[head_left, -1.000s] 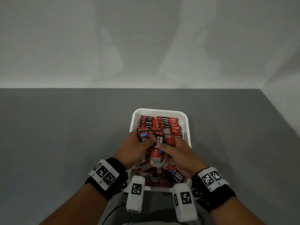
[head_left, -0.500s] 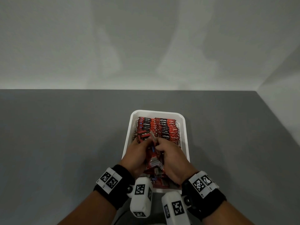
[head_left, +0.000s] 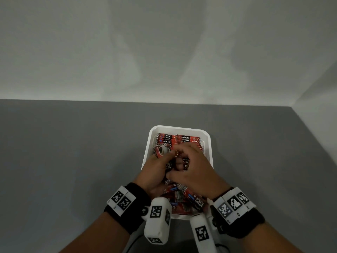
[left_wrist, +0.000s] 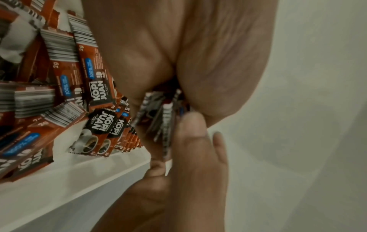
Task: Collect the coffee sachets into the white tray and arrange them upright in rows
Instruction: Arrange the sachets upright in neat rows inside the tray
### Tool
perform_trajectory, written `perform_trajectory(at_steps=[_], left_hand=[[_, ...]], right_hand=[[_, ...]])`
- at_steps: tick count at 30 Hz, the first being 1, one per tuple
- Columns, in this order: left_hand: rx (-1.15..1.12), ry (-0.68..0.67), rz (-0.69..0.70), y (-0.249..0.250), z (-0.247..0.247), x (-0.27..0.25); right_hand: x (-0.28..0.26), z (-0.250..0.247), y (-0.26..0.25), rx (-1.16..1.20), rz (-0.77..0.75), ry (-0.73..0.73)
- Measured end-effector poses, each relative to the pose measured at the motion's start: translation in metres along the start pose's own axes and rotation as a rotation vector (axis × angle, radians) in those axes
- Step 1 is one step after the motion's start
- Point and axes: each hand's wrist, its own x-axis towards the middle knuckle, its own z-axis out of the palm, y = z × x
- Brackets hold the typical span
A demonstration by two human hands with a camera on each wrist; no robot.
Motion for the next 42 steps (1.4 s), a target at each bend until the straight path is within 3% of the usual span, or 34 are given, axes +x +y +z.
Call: perform_trajectory(at_steps=[2,4,7,12,14,17,22,25,27,31,33,35,39,42], left_hand=[[0.046,-0.029,-0.034,0.003,0.001,-0.002],[0.054,-0.071,-0.060,0.002,0.004,-0.005],[0.027,-0.116,-0.082,0.001,0.008,-0.008],[0.112,-0.078,-0.029,0.004,0.009,-0.009],[0.137,-0.120,0.031,0.004,0.007,-0.010],[0.173,-0.128,0.042,0.010,0.007,-0.010],[0.226,-0.047,0.002,0.014,0.004,-0.003],[0.172,0.068,0.051,0.021,-0.006,0.002],[0.267,0.106,0.097,0.024,-0.011,0.006],[0.489,0.025,0.138,0.026,-0.003,0.006],[0.479,-0.020,0.150,0.024,0.005,0.004],[0.348,-0.002,0.099,0.023,0.010,0.003],[-0.024,0.007,-0.045,0.023,0.005,0.001],[0.122,-0.009,0.008,0.017,0.005,-0.001]], right_hand=[[0.000,-0.008,0.000,-0.026,-0.076,-0.175],[0.002,-0.012,-0.001,-0.202,-0.164,-0.307],[0.010,-0.013,-0.004,-0.331,-0.173,-0.334],[0.012,-0.013,-0.004,-0.236,-0.121,-0.344],[0.011,-0.015,-0.007,0.000,-0.040,-0.270],[0.015,-0.016,-0.010,0.405,0.172,-0.039],[0.022,-0.022,0.001,0.495,0.216,0.192],[0.019,-0.033,0.009,0.627,0.313,0.190],[0.015,-0.035,0.013,0.449,0.303,0.159],[0.008,-0.030,0.001,-0.154,0.057,-0.019],[0.007,-0.019,-0.006,-0.278,0.010,-0.126],[0.008,-0.009,-0.004,-0.293,0.023,-0.117],[0.009,-0.008,0.006,-0.039,0.227,0.054],[0.009,-0.010,0.000,0.504,0.382,0.143]])
